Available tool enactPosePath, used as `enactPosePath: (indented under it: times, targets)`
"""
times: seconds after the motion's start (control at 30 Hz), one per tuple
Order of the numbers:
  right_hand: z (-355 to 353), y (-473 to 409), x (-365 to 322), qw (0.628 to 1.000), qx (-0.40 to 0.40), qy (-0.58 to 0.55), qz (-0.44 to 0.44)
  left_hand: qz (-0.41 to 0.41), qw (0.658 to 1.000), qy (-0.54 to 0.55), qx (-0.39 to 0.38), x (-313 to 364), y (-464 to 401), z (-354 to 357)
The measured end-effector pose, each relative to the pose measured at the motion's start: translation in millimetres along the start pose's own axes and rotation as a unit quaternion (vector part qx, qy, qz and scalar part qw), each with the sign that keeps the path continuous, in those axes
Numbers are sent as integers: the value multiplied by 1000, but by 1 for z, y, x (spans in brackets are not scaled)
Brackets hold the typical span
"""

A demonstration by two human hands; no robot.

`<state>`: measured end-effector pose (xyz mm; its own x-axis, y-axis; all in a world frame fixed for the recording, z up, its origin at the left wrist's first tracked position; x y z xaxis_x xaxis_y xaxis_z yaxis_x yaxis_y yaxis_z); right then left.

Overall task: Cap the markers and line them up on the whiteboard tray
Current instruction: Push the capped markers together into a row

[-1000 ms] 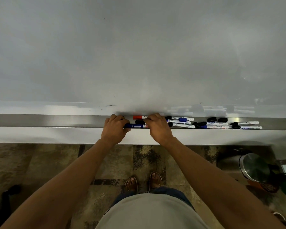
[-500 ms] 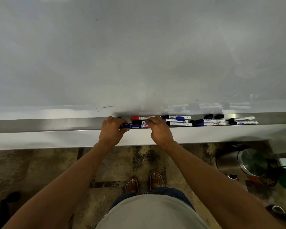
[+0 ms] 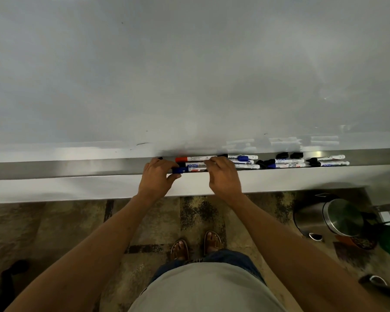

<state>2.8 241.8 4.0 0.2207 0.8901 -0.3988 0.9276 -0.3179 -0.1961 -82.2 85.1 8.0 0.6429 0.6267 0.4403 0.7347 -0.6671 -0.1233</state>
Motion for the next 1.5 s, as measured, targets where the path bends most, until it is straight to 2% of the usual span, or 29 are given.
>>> enactPosePath:
  times: [0.1,0.2,0.37,0.77,1.1,1.5]
  targets:
    - [-21,3,36,998,42,23,51,6,1000,5,6,7,-4,2]
    - [-33,5,70,995,51,30,85,7,1000,17,0,14,-9,8]
    - [-38,8,95,994,42,53,89,14,1000,24,4,36,-13,17]
    - [-35,-3,104,994,-15,94,50,24,999,41,-6,69,-28,32]
    - [-30,-14,107,995,-66,71,39,14,999,49,-3,79,-32,34]
    - [-47,-12,108,997,-31,61,24,-24,997,68,-1,89,-40,34]
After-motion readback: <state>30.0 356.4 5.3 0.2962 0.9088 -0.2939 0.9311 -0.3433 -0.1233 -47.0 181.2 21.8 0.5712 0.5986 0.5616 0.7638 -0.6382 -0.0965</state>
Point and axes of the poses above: each hand's wrist, its own y-axis away from the middle knuckle, its own z-axis out of the palm, x = y × z, the point moved 10 cm from there along -y, towards the middle knuckle, and after that the axes turned 6 degrees about z, right-handed, at the moved point
